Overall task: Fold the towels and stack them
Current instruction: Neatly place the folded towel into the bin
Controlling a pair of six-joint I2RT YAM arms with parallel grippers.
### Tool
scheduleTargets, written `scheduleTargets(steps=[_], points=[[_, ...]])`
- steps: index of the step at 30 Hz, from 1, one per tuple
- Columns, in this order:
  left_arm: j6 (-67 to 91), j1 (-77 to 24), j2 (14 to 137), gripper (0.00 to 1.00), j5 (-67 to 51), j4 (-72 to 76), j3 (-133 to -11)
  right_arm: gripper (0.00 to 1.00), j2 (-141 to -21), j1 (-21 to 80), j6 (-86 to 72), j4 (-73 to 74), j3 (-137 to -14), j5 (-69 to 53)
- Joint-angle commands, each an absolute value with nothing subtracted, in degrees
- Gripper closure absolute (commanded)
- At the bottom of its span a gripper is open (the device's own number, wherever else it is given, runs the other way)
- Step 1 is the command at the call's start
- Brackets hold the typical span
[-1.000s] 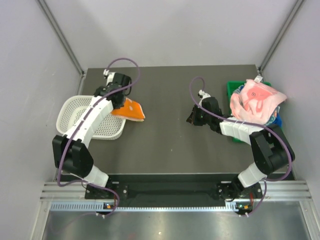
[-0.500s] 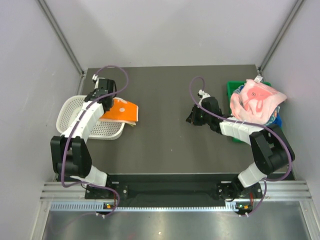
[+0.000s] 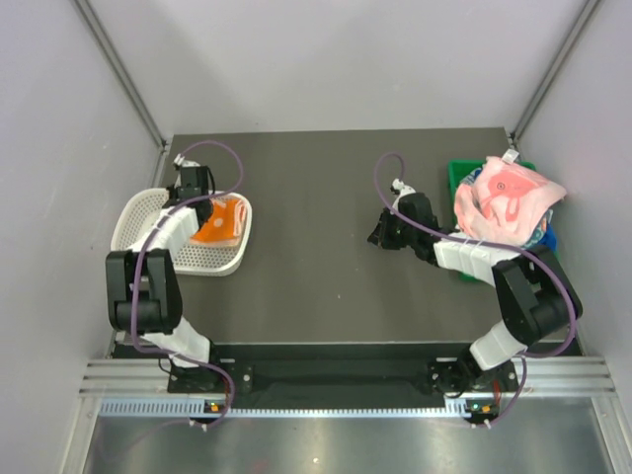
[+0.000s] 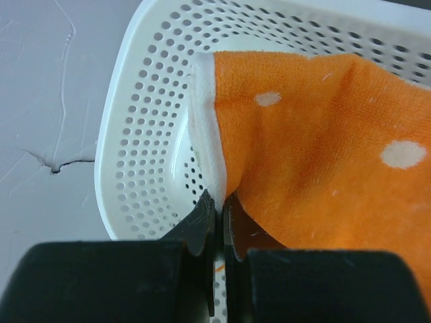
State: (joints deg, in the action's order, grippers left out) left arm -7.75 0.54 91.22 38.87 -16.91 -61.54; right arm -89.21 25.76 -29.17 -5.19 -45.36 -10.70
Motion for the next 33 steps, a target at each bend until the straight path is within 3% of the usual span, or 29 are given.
scheduleTargets(steps=[1,13,17,19,21,22,23,24,33], points=[[-10.37,3.33,94.65,1.0,40.69,-8.97,-61.17,0.88,-87.01,26.1,-29.36,-8.52,-45.18,-11.16],[-10.02,8.26,103.53,1.0,42.8,-4.48,-62.92,0.88,-86.92,26.1,-29.27,-8.53,-45.09,-10.99],[-9.41,8.44,104.5,0.83,45.34,-4.92,-64.42,0.88,-87.01,26.1,-29.09,-8.44,-45.18,-10.9],[-8.79,8.53,104.68,0.61,45.96,-4.92,-65.04,0.88,-86.84,26.19,-29.0,-8.53,-45.09,-10.64],[-7.83,8.61,104.42,0.33,46.14,-5.36,-65.39,0.88,-86.84,26.19,-28.92,-8.44,-45.09,-10.55],[-7.3,8.61,104.24,0.3,46.06,-5.88,-65.91,0.87,-86.92,26.19,-29.0,-8.52,-45.09,-10.46],[-5.99,8.61,104.06,0.2,46.05,-6.41,-66.27,0.88,-86.92,26.19,-28.92,-8.53,-45.09,-10.46],[-5.11,8.61,103.54,0.01,46.14,-7.46,-66.97,0.87,-86.84,26.19,-28.92,-8.44,-45.09,-10.46],[7.99,6.95,95.64,0.01,43.33,-11.69,-65.66,0.87,-85.78,26.19,-28.3,-8.44,-44.83,-9.41]])
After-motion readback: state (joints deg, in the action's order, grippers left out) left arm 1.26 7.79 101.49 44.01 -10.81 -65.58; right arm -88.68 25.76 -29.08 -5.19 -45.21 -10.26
